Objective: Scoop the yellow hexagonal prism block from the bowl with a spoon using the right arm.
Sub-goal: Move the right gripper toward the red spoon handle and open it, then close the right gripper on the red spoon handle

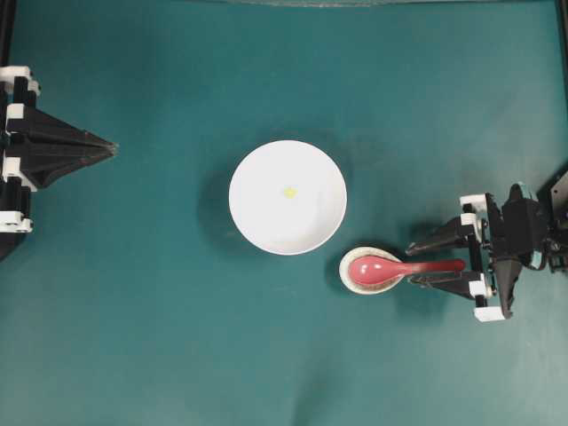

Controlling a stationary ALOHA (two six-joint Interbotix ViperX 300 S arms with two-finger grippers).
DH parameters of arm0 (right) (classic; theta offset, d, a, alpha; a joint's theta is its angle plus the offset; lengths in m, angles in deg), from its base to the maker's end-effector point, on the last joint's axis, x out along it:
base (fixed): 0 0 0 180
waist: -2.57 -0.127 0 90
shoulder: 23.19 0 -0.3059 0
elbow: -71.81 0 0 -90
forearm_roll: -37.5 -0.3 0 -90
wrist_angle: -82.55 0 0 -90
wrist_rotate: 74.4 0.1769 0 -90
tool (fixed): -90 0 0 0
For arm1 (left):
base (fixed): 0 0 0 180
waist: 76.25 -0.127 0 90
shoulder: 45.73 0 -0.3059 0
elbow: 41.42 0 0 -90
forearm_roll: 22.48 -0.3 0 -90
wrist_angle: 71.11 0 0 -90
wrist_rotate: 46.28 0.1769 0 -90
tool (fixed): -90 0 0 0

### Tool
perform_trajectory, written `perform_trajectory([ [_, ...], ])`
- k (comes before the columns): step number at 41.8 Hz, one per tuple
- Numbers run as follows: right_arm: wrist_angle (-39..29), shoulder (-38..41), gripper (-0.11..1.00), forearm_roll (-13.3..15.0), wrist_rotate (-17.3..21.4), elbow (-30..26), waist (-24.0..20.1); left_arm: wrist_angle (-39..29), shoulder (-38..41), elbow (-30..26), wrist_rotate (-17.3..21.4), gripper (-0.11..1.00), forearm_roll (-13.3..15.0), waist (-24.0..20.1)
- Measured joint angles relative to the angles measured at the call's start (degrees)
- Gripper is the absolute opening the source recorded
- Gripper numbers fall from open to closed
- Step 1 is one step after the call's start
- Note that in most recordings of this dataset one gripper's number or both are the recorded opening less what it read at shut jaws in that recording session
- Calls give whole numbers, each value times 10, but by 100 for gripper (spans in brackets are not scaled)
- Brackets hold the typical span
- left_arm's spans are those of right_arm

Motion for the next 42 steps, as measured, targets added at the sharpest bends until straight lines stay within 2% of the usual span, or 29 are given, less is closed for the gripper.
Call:
perform_trajectory([
  [19, -39, 17, 55, -2, 0, -1, -3, -4, 0, 0, 0, 0, 0, 0],
  [42, -42, 17, 53, -1, -1, -5, -4, -4, 0, 0, 0, 0, 0, 1],
])
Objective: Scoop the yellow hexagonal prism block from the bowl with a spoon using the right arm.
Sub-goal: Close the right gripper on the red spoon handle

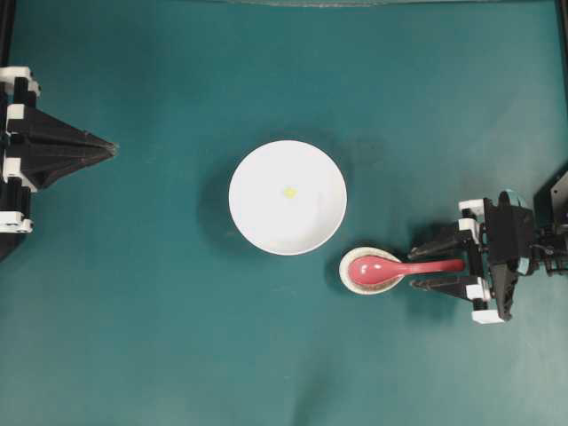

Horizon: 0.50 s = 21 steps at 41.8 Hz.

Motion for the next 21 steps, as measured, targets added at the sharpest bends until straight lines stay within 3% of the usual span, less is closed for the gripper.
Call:
perform_trajectory([
  [8, 1, 0, 41, 2, 0, -1, 1, 0, 0, 0, 0, 0, 0, -1],
  [14, 1, 0, 25, 2, 0, -4, 1, 2, 0, 0, 0, 0, -1, -1],
  [21, 0, 0, 24, 3, -3, -13, 1, 0, 0, 0, 0, 0, -1, -1],
])
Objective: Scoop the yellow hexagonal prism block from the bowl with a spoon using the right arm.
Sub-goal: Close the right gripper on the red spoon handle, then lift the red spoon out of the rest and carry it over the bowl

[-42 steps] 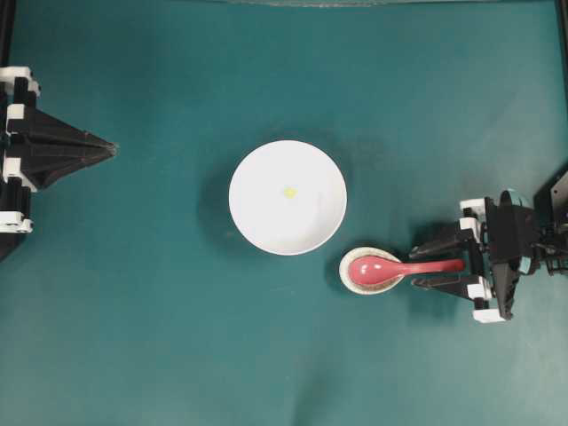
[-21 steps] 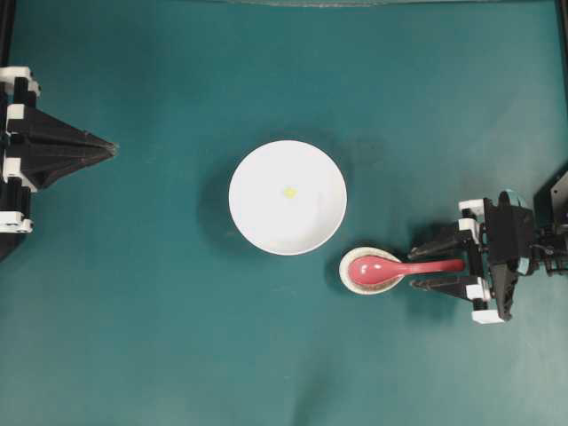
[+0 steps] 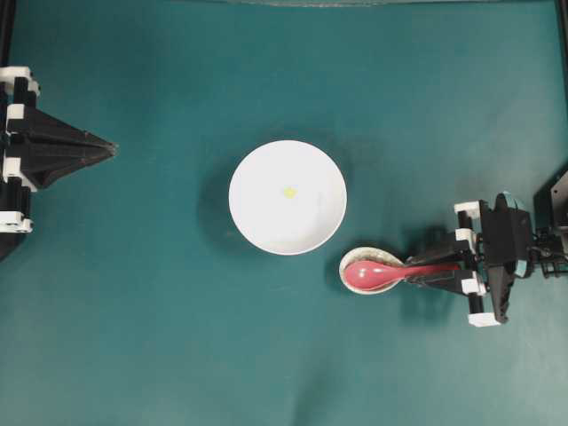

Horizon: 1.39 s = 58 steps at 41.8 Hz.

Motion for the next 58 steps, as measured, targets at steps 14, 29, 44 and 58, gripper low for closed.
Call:
perform_trajectory([
  [14, -26, -59, 24, 0, -14, -14, 0, 0, 0, 0, 0, 0, 0, 1],
  [29, -199, -192, 24, 1, -76, -50, 57, 0, 0, 0, -2, 0, 1, 0],
  [44, -448, -261, 24, 2, -113, -134, 165, 0, 0, 0, -2, 0, 1, 0],
  [58, -649, -263, 24, 26, -113, -243, 243, -12, 0, 0, -4, 0, 1, 0],
])
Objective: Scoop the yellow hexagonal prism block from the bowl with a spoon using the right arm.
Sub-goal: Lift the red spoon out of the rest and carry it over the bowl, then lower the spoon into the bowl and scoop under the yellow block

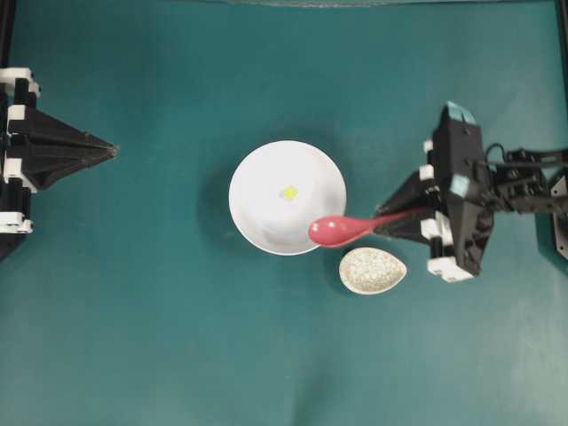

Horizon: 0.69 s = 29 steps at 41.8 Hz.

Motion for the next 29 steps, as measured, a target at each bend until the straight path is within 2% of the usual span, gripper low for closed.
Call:
perform_trajectory([
  [6, -90, 5, 24, 13, 0, -52, 43, -26, 0, 0, -1, 0, -1, 0],
  [15, -188, 46, 24, 43, -2, -116, 91, -56, 0, 0, -1, 0, -1, 1],
  [29, -345, 158, 24, 92, -2, -236, 106, -54, 0, 0, 4, 0, -1, 0],
])
